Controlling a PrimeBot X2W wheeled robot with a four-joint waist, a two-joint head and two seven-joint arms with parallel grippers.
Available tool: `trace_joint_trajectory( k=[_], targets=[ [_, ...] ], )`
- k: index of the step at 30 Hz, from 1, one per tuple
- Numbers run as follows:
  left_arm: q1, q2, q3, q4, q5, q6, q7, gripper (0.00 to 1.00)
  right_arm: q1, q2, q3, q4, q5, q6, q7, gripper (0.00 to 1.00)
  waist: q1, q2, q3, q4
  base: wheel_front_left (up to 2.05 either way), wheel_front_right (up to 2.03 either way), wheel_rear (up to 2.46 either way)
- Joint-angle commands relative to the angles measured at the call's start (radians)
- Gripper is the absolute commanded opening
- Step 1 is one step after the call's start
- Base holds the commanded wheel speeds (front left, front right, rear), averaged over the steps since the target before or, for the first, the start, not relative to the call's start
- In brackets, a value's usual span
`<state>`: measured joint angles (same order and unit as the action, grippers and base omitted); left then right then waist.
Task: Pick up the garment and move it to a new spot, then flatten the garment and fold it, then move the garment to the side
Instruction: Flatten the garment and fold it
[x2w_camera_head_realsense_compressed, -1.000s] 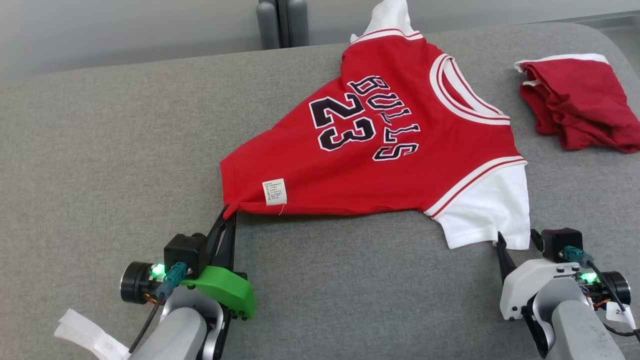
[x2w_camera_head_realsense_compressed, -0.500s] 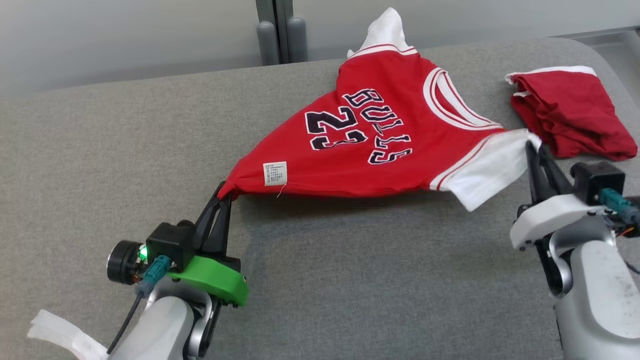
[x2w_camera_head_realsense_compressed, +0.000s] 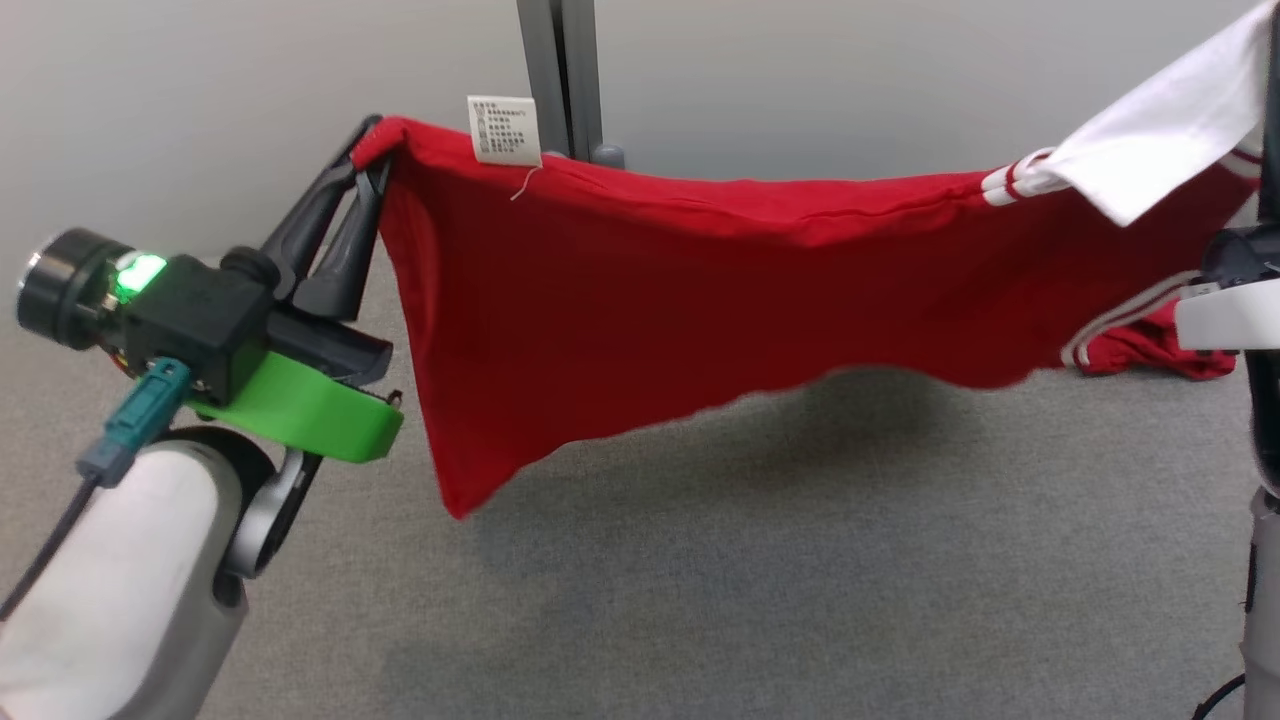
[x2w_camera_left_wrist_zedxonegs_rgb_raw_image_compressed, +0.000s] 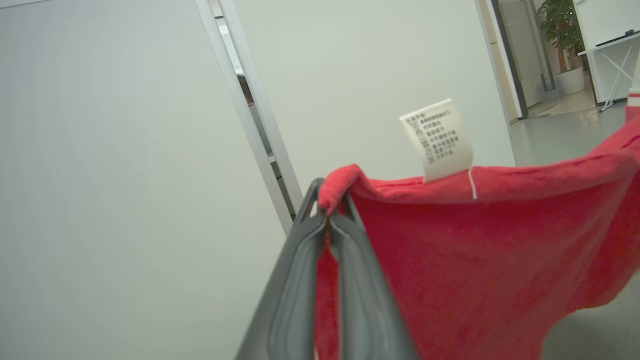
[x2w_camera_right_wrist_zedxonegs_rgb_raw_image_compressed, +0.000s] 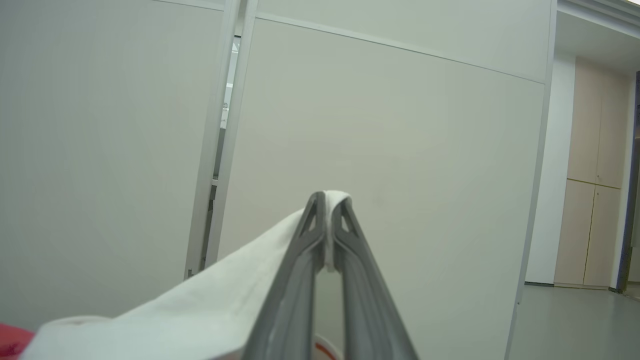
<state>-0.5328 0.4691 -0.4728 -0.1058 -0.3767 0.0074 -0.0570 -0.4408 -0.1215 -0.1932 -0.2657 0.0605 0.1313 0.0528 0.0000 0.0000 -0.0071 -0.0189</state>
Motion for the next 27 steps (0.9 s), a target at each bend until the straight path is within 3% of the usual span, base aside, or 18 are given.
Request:
trace_joint_trajectory(
  k=[1, 7, 13, 20, 27],
  targets=[
    [-0.026, 0.020, 0.008, -0.032, 0.001, -0.005, 0.021, 0.00, -0.010, -0.009, -0.004, -0.040, 0.005, -0.001, 0.016, 0.00, 0.0000, 0.0000, -0.024, -0.003, 0.00, 0.00, 0.00],
    [-0.095, 0.082, 0.024, -0.202, -0.003, -0.017, 0.156, 0.00, -0.038, -0.045, -0.005, -0.223, 0.011, -0.001, 0.109, 0.00, 0.0000, 0.0000, -0.034, -0.012, 0.00, 0.00, 0.00],
    [-0.139, 0.112, 0.028, -0.268, -0.025, -0.028, 0.252, 0.00, -0.057, -0.082, 0.012, -0.290, 0.016, -0.001, 0.179, 0.00, 0.0000, 0.0000, -0.015, -0.016, 0.00, 0.00, 0.00],
    [-0.178, 0.100, 0.040, -0.199, -0.066, -0.037, 0.273, 0.00, -0.097, -0.078, 0.048, -0.208, 0.050, -0.001, 0.201, 0.00, 0.0000, 0.0000, 0.080, -0.015, 0.00, 0.00, 0.00],
    [-0.368, 0.096, 0.050, -0.017, -0.049, -0.080, 0.267, 0.00, -0.372, -0.085, 0.129, 0.018, 0.026, -0.001, 0.156, 0.00, 0.0000, 0.0000, 0.271, -0.027, 0.00, 0.00, 0.00]
  ],
)
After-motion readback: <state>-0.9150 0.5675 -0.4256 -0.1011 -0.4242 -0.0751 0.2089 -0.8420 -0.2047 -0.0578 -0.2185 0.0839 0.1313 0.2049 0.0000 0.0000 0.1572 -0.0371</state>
